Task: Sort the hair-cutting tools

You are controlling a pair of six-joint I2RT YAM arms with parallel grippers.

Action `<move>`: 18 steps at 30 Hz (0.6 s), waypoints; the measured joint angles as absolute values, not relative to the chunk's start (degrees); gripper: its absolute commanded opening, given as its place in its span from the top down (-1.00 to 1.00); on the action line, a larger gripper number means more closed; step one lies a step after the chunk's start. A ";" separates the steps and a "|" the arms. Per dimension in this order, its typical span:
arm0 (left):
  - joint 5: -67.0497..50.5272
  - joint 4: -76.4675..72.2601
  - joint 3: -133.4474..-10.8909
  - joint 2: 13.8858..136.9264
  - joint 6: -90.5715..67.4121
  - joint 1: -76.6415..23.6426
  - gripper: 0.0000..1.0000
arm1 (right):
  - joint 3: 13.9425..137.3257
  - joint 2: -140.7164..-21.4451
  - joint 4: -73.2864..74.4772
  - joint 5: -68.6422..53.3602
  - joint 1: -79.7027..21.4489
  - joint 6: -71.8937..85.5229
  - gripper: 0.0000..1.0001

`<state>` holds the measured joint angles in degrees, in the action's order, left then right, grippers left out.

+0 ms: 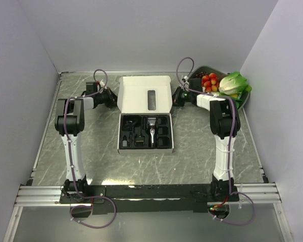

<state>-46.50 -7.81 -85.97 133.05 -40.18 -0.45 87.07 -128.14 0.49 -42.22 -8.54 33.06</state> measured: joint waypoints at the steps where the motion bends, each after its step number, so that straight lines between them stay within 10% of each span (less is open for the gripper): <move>1: -46.72 -7.84 -86.70 133.40 -40.34 -0.86 0.98 | 87.07 -128.20 0.14 -42.65 -8.54 33.50 1.00; 18: -48.58 -10.92 -78.17 120.42 -43.13 -2.33 0.98 | 77.10 -118.26 -6.37 -43.94 -9.23 33.47 1.00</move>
